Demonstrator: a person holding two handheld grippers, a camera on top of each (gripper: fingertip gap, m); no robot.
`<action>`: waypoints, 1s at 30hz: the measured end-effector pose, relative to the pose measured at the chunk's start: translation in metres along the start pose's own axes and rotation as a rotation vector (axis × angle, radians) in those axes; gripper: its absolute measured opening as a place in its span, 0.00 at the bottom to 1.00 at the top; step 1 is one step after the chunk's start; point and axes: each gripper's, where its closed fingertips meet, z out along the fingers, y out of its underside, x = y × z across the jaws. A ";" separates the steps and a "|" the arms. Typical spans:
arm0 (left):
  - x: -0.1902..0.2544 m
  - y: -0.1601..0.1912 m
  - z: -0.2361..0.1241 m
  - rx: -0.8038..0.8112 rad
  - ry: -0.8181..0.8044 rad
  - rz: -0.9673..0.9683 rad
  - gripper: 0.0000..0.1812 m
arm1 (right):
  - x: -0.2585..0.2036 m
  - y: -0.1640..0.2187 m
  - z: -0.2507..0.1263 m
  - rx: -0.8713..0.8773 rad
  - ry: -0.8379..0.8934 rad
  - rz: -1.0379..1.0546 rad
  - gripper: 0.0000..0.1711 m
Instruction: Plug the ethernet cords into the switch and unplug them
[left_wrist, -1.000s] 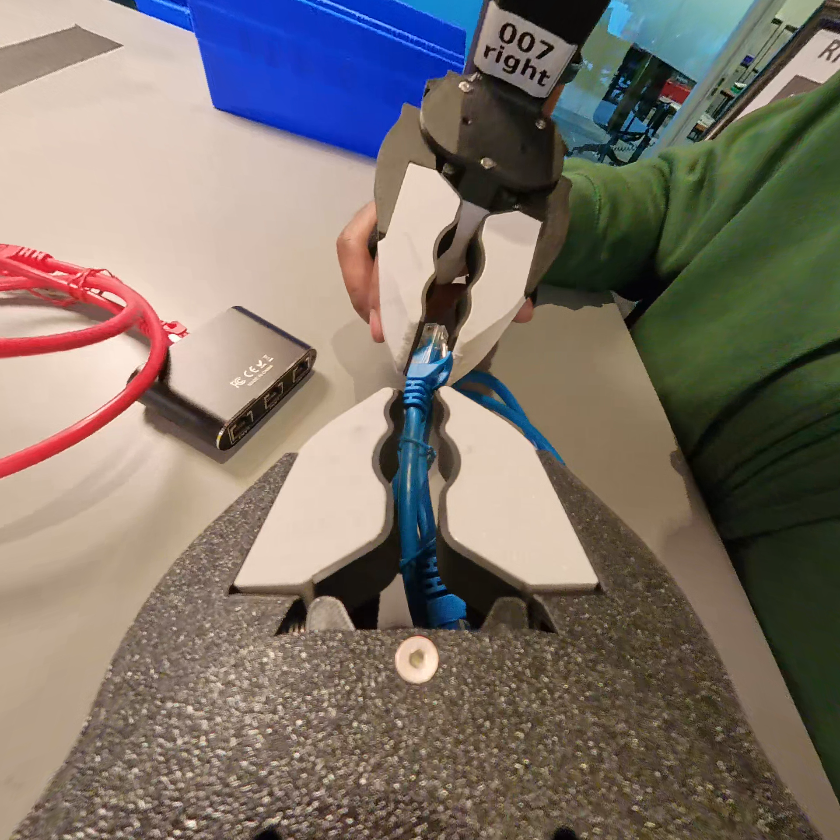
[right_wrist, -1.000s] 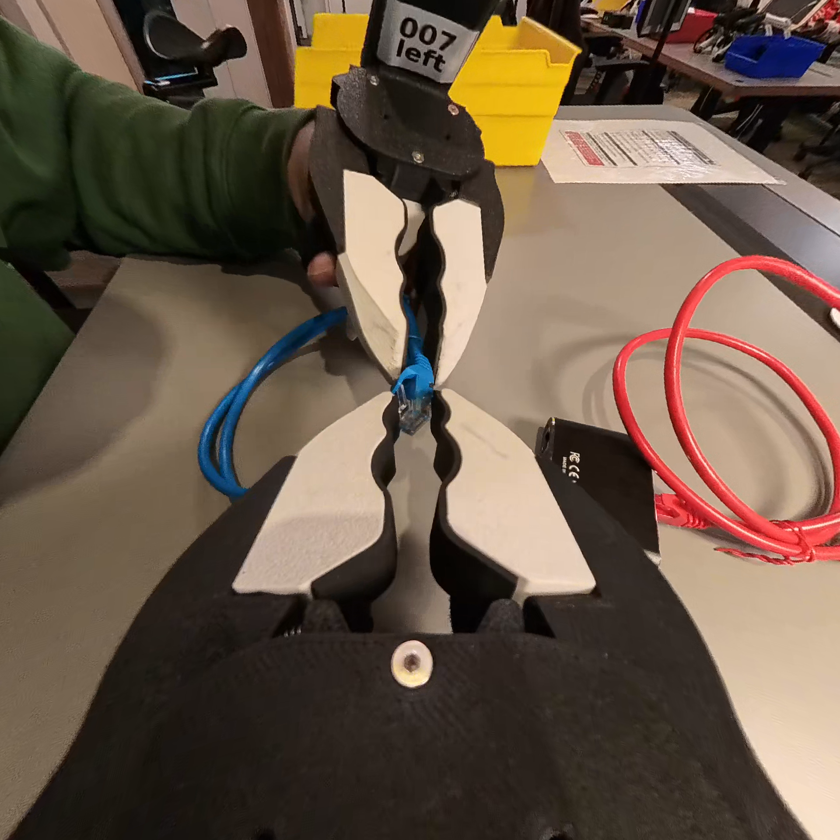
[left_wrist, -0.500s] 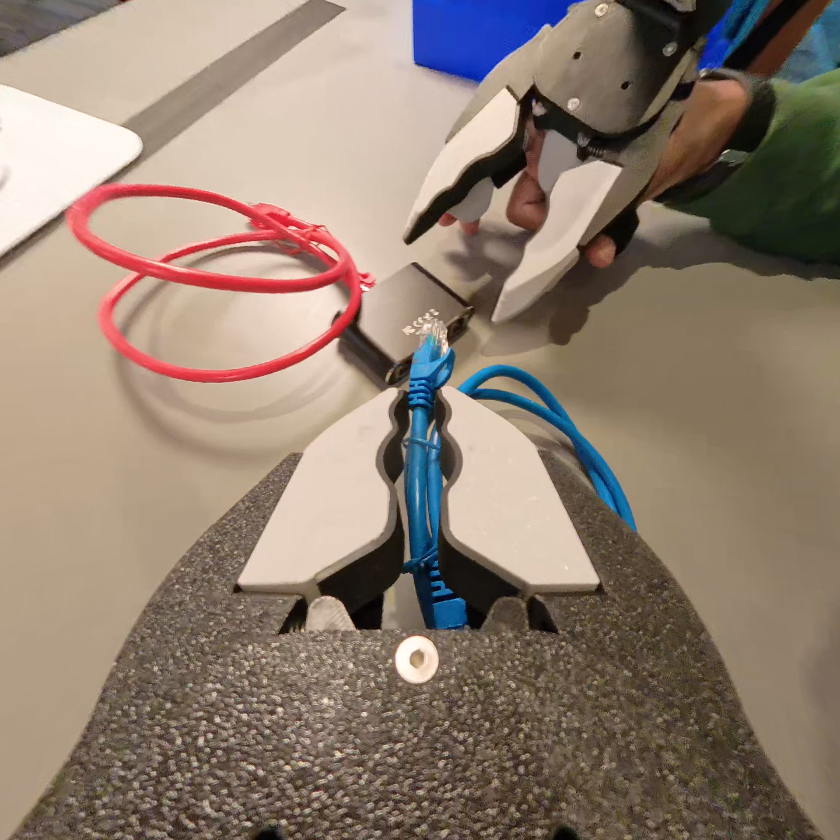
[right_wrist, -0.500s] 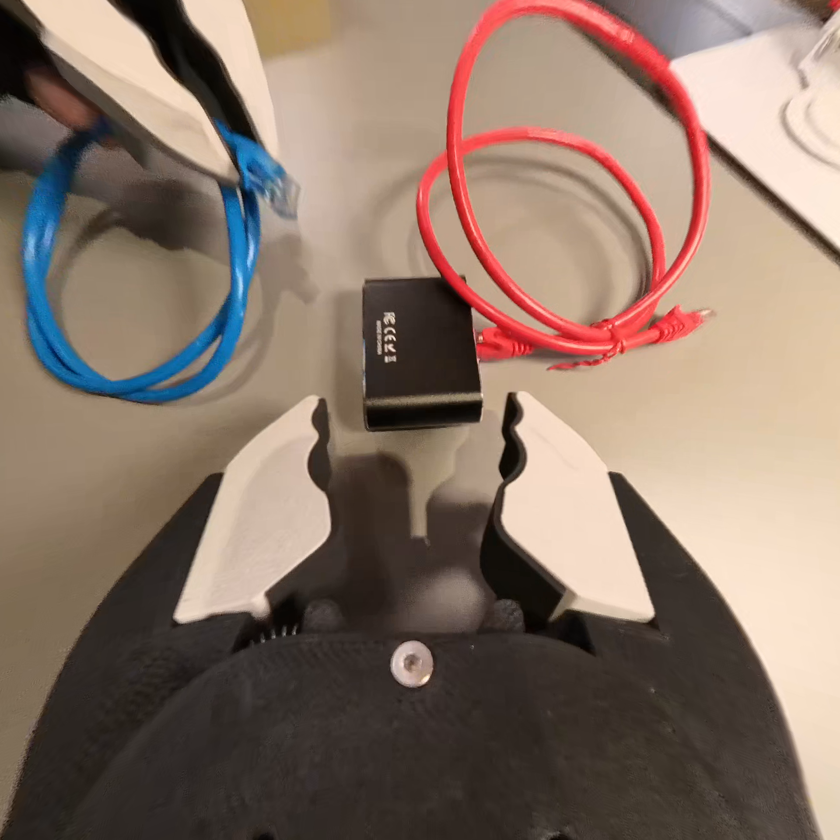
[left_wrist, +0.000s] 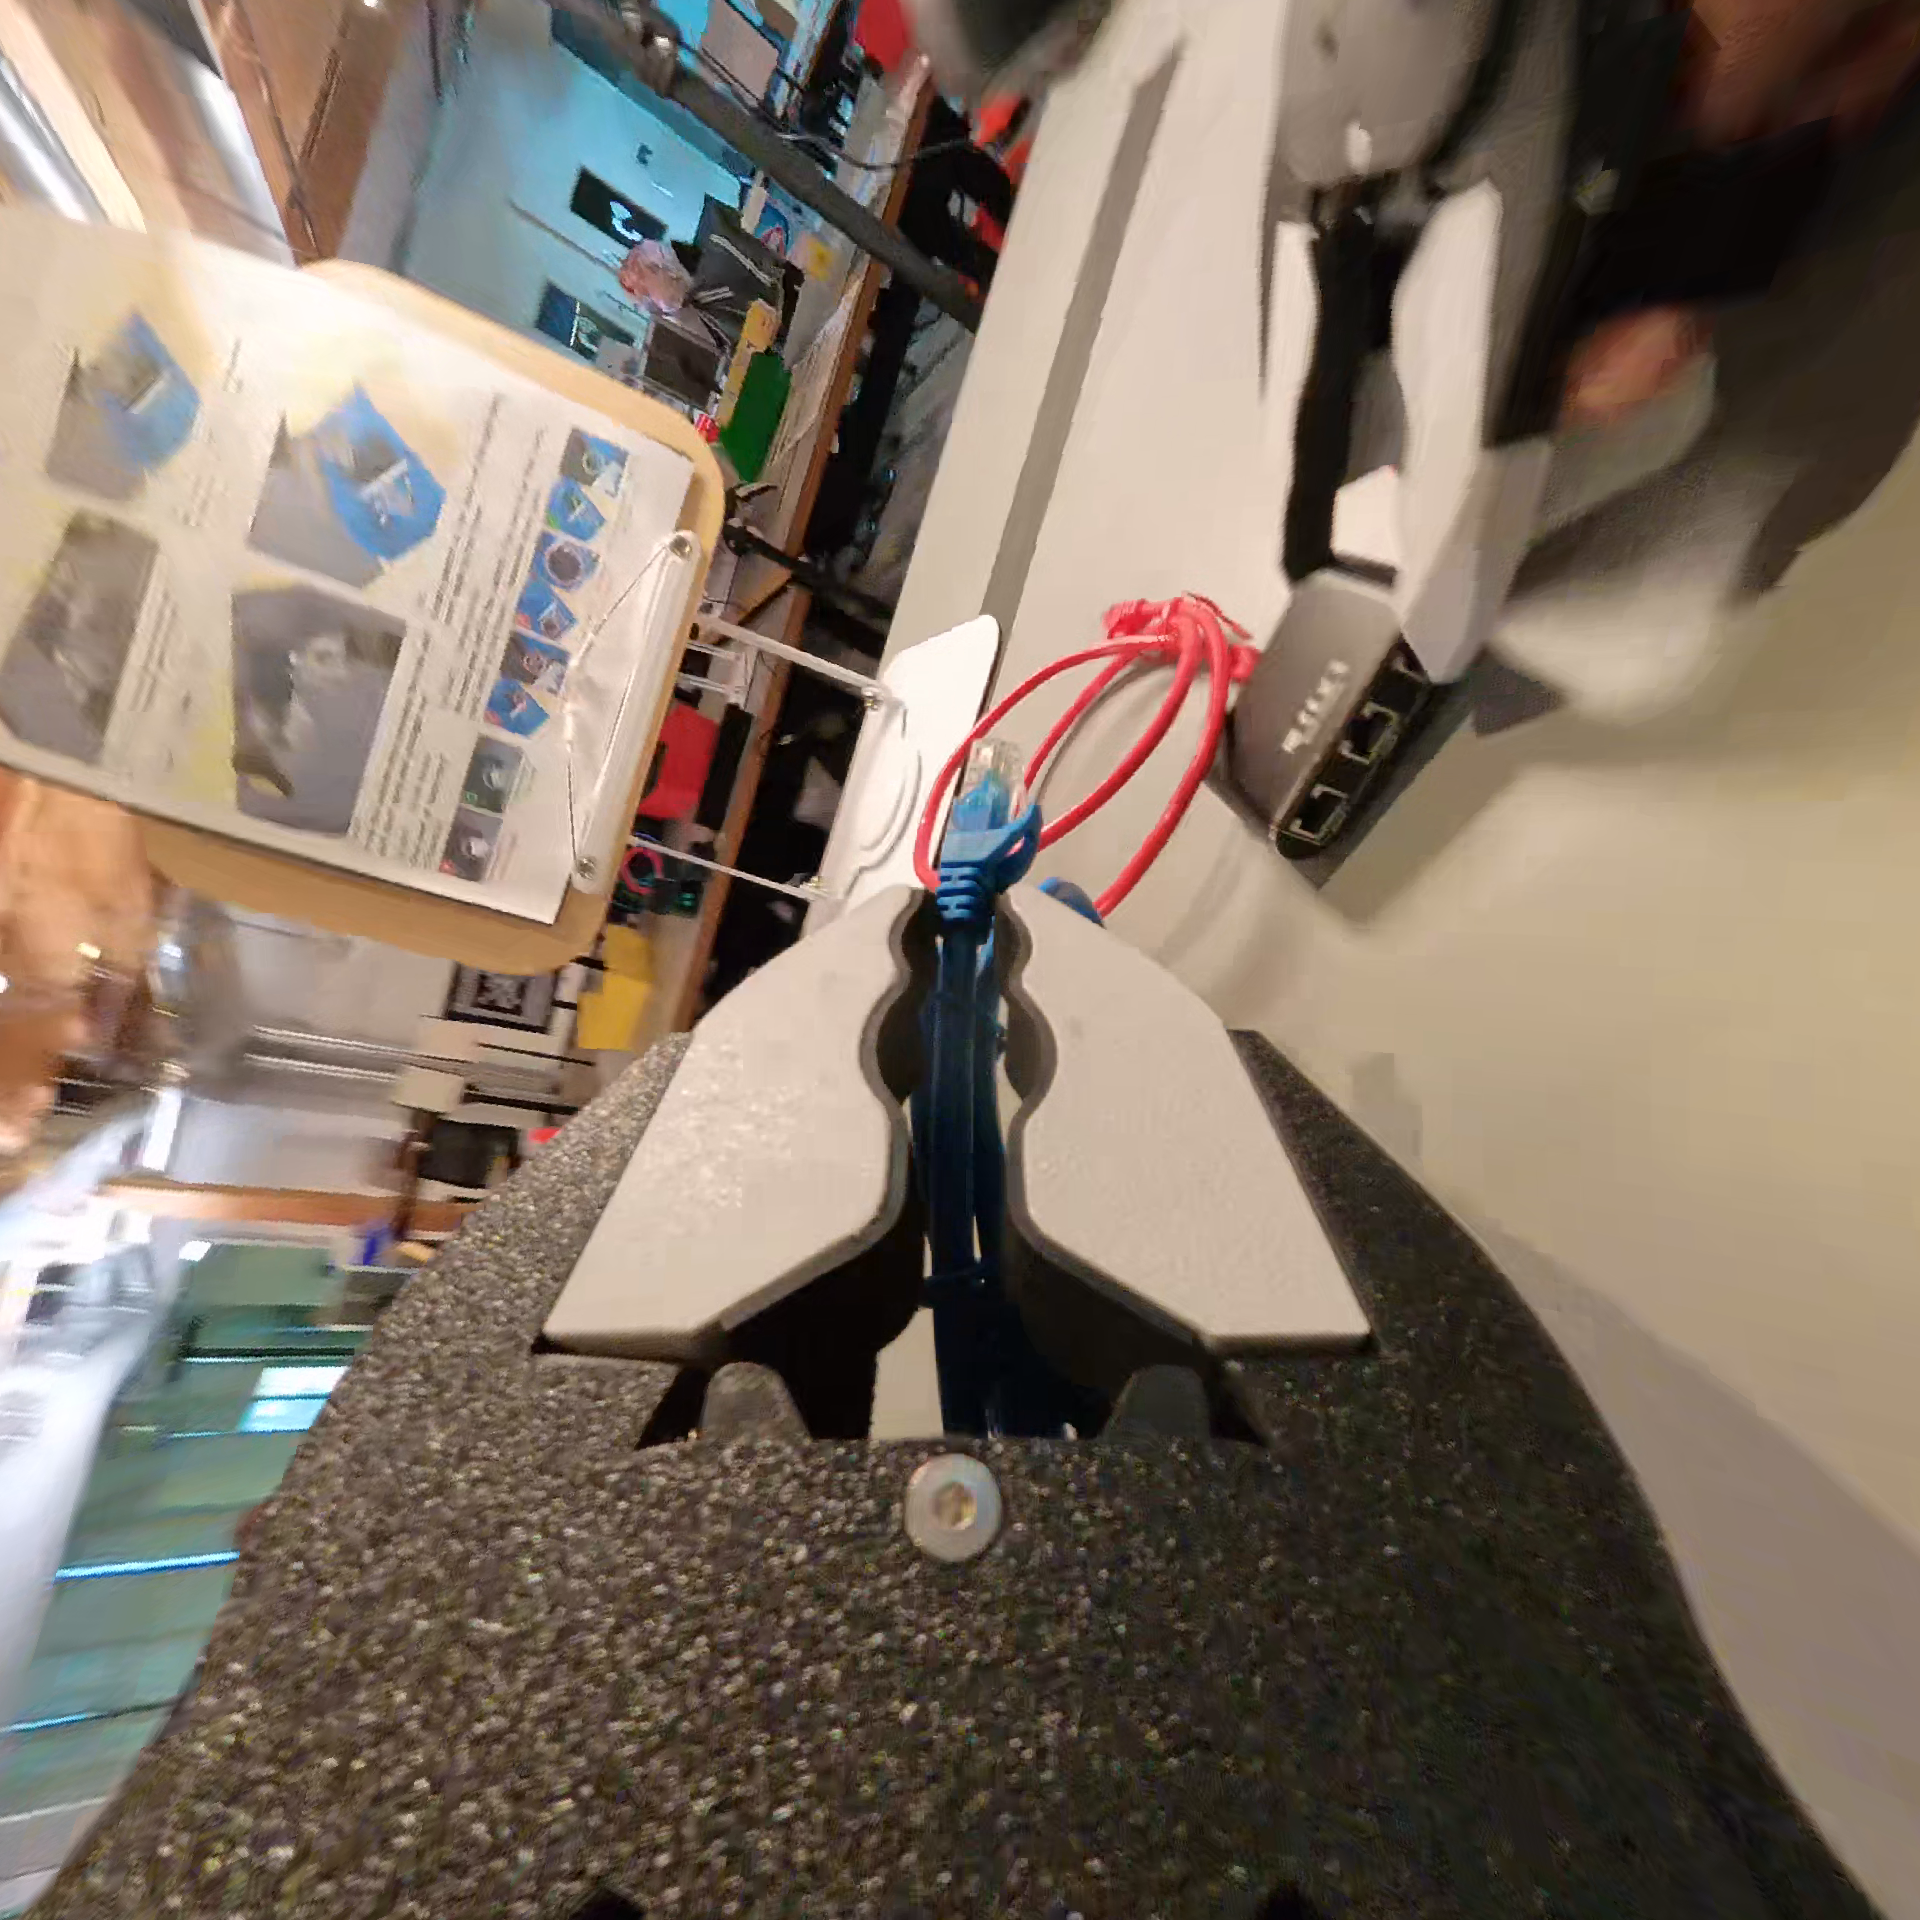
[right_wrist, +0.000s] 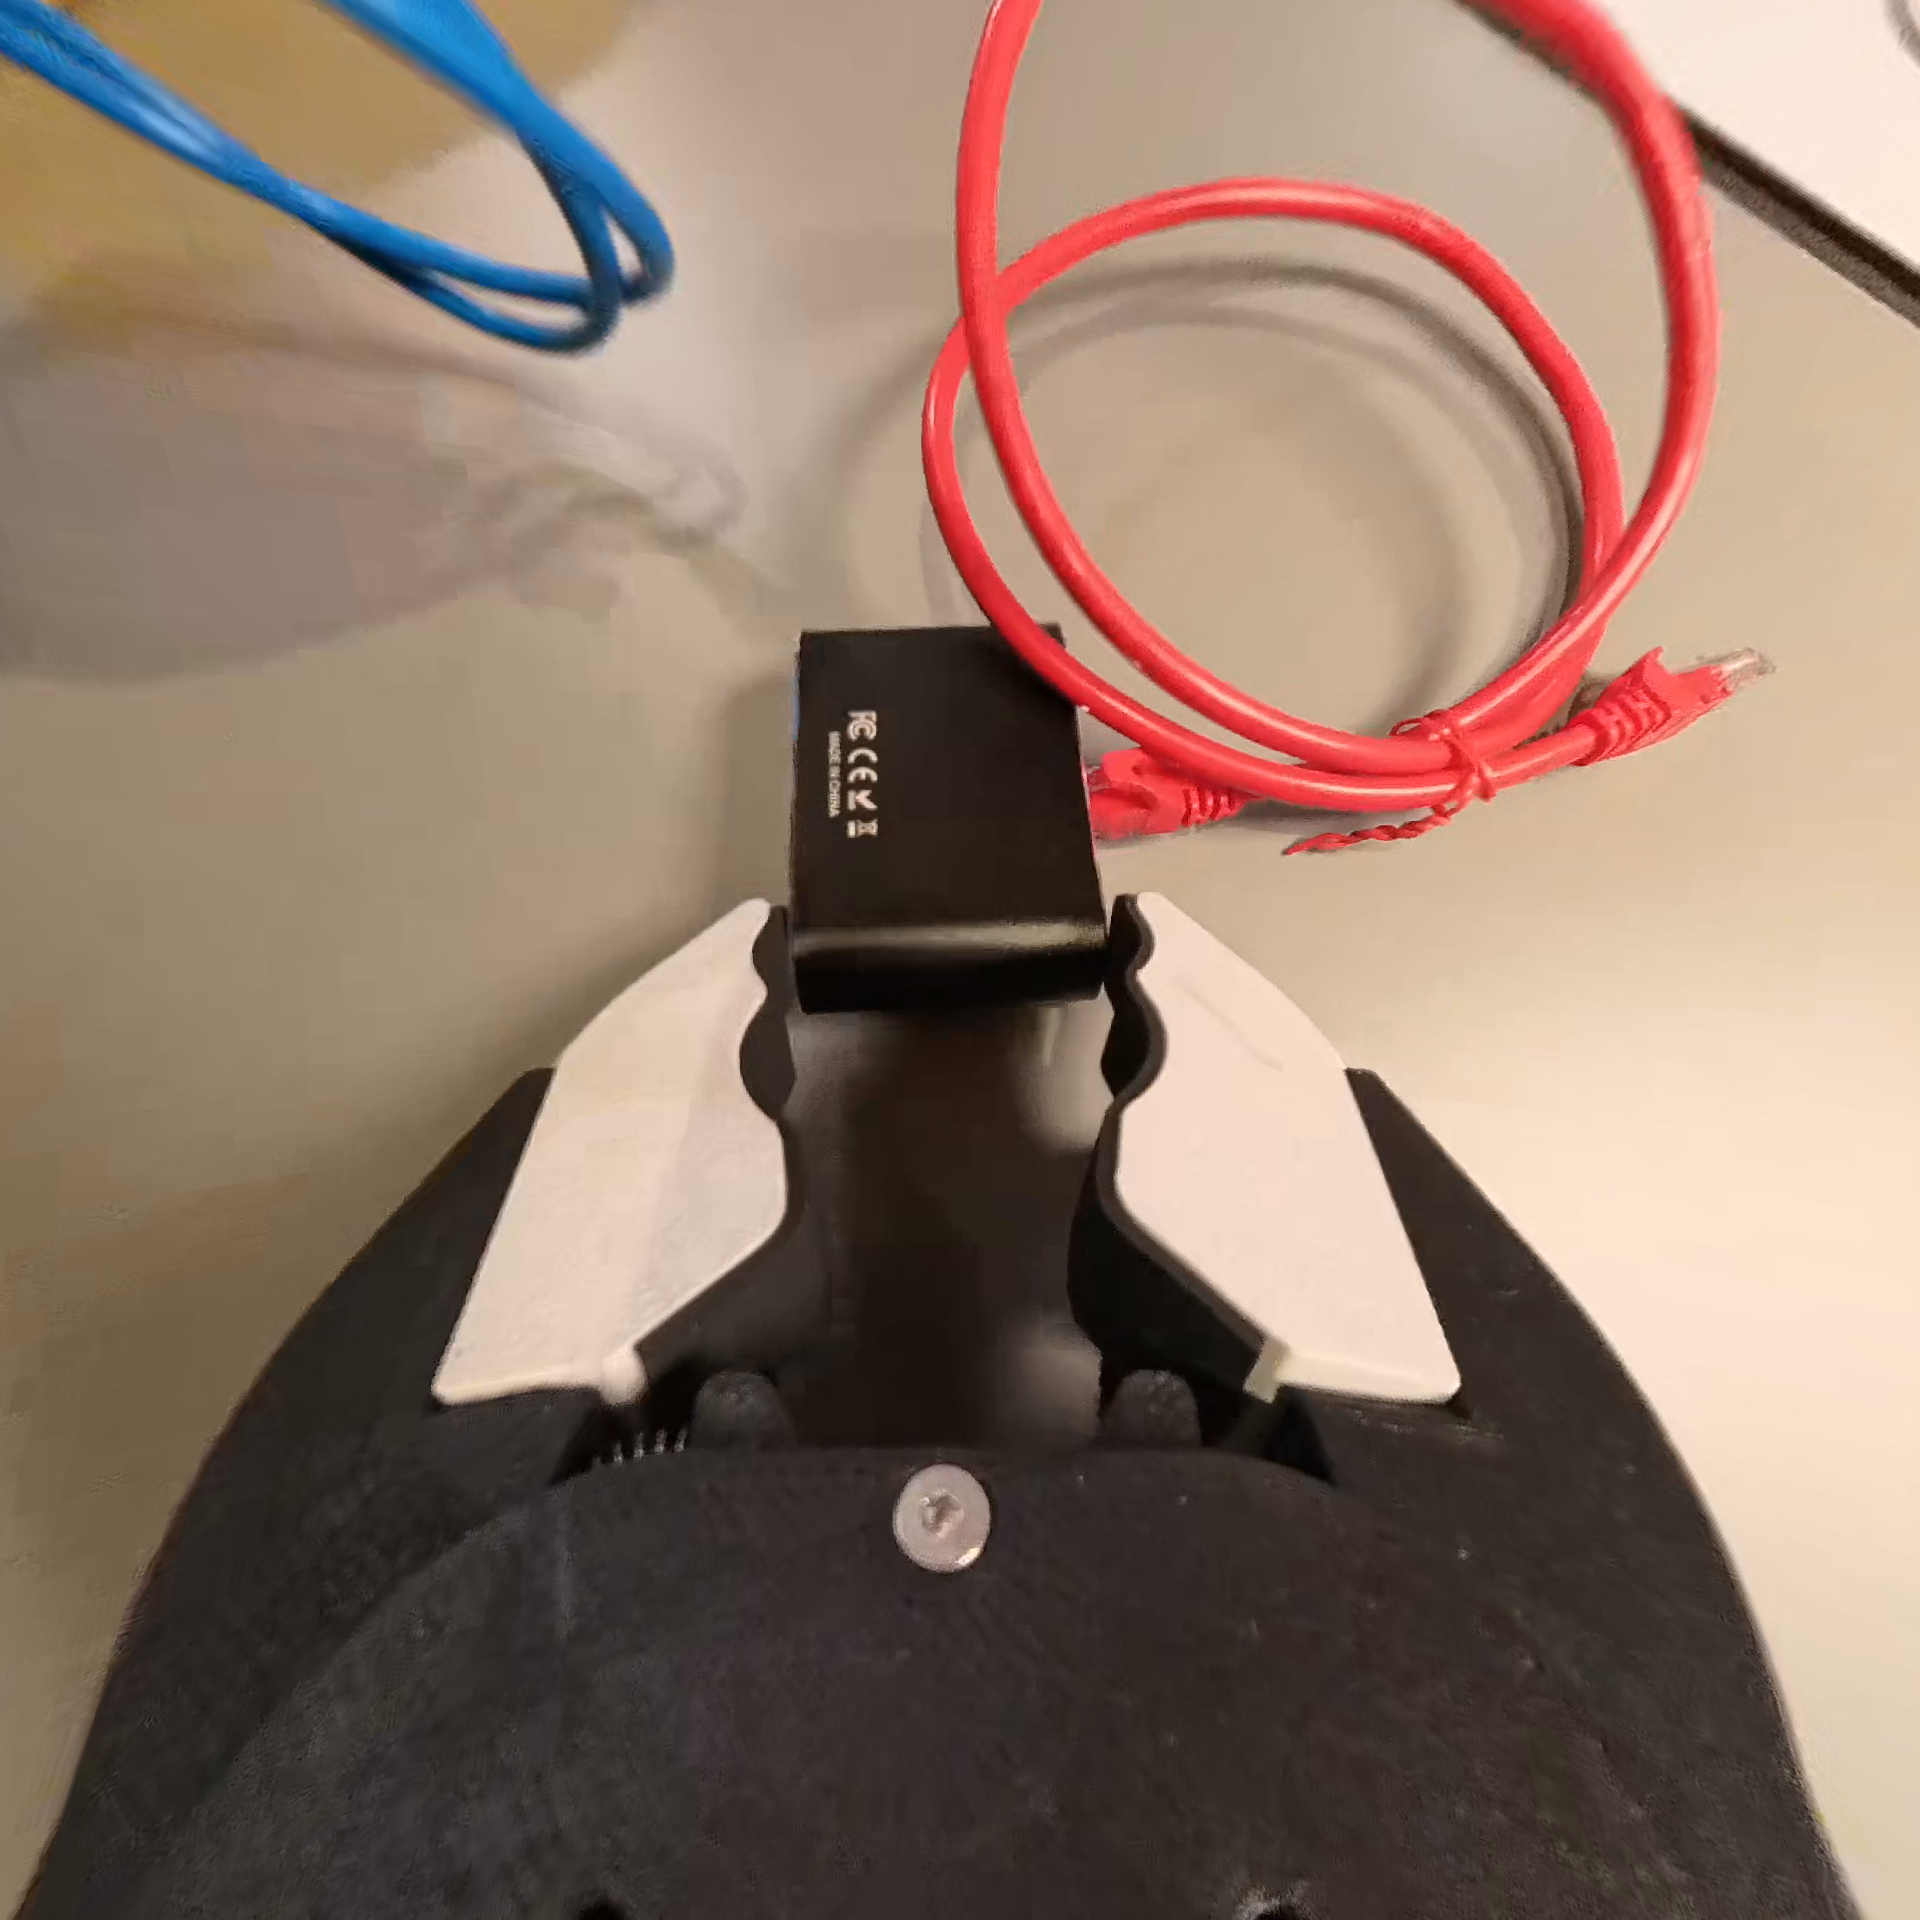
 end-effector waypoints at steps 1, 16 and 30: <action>0.009 0.000 0.005 -0.022 0.002 0.055 0.06 | 0.000 -0.003 -0.001 0.023 -0.010 0.036 0.34; 0.076 0.014 0.056 -0.186 0.021 0.367 0.05 | 0.001 -0.012 -0.024 0.158 -0.049 0.268 0.34; 0.077 0.012 0.060 -0.212 -0.022 0.348 0.05 | 0.001 -0.009 -0.021 0.170 0.033 0.303 0.34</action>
